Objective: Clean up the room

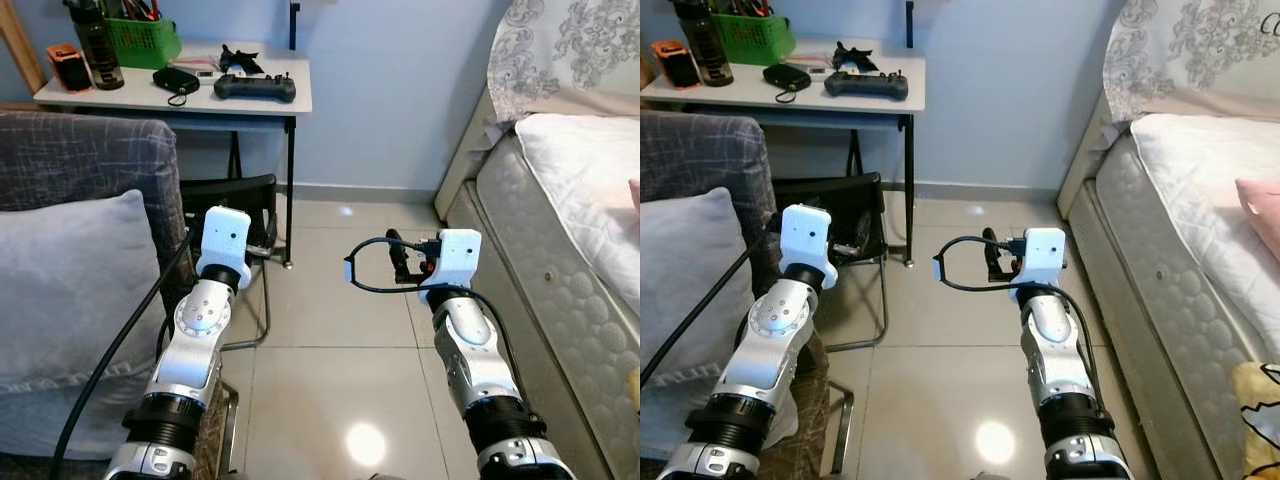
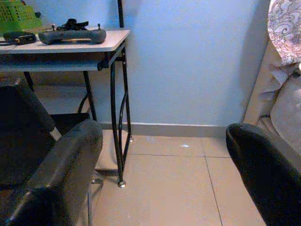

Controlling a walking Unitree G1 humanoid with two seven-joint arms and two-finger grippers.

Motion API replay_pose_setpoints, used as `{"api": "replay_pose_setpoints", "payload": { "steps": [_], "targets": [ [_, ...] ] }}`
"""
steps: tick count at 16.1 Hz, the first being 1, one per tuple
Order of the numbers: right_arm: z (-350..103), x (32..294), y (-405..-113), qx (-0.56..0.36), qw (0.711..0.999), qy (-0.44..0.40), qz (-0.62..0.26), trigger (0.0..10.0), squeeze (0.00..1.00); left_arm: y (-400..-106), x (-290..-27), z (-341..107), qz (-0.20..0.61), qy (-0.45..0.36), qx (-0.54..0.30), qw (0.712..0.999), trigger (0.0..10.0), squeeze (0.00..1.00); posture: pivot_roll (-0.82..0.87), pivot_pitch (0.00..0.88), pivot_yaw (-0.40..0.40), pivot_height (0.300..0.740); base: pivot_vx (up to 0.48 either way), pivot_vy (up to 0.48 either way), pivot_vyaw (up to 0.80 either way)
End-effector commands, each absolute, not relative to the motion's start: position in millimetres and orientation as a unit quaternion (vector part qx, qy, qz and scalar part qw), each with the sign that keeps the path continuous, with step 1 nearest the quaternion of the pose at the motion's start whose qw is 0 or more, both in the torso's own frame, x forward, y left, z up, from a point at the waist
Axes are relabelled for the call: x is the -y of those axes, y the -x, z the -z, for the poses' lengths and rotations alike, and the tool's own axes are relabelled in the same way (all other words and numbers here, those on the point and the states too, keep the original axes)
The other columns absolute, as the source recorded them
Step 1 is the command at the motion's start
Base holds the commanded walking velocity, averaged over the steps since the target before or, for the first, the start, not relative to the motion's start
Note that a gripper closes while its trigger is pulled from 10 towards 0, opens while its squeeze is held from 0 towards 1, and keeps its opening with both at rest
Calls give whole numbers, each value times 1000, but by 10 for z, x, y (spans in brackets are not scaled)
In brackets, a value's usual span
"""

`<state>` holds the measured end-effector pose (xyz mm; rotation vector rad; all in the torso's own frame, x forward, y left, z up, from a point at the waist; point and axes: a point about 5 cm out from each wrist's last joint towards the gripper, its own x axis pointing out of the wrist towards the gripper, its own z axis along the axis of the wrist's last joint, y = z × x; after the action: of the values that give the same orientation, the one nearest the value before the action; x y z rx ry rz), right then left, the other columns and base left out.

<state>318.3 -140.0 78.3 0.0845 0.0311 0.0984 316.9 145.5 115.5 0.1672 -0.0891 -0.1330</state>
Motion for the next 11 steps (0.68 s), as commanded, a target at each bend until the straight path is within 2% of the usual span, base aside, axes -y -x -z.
{"api": "replay_pose_setpoints", "payload": {
  "steps": [1, 5, 6, 7, 9, 10, 11],
  "targets": [
    [-811, 1429, -3203, -10, 998, -48, -46, 0, 0, -3166, -1426, -1152, 75, -64, 47, 994, 0, 0, 85, 0, -68, 740, 0, 0, 0],
    [-818, 1424, -3206, -6, 998, -44, -48, 0, 0, -3184, -1453, -1108, 67, -45, 36, 996, 0, 0, 82, 0, -70, 740, 0, 0, 0],
    [-798, 1432, -3216, -16, 998, -37, -41, 3216, 0, -3194, -1433, -1099, 65, -63, 30, 995, 3333, 0, 81, 0, -69, 740, 0, 0, 0],
    [-811, 1430, -3209, -11, 998, -41, -43, 10000, 1000, -3178, -1394, -1116, 78, -51, 39, 995, 10000, 1000, 78, 0, -68, 740, 0, 0, 0],
    [-794, 1450, -3205, -15, 998, -41, -38, 10000, 1000, -3199, -1426, -1068, 63, -68, 24, 995, 10000, 1000, 75, 0, -65, 740, 0, 0, 0],
    [-796, 1430, -3207, -16, 998, -34, -50, 10000, 1000, -3201, -1395, -1060, 81, -67, 22, 994, 10000, 973, 75, 0, -66, 740, 0, 0, 0],
    [-815, 1405, -3210, -12, 998, -28, -57, 10000, 0, -3198, -1386, -1057, 86, -75, 22, 993, 10000, 0, 72, 0, -65, 740, 0, -442, 0]
  ]
}}
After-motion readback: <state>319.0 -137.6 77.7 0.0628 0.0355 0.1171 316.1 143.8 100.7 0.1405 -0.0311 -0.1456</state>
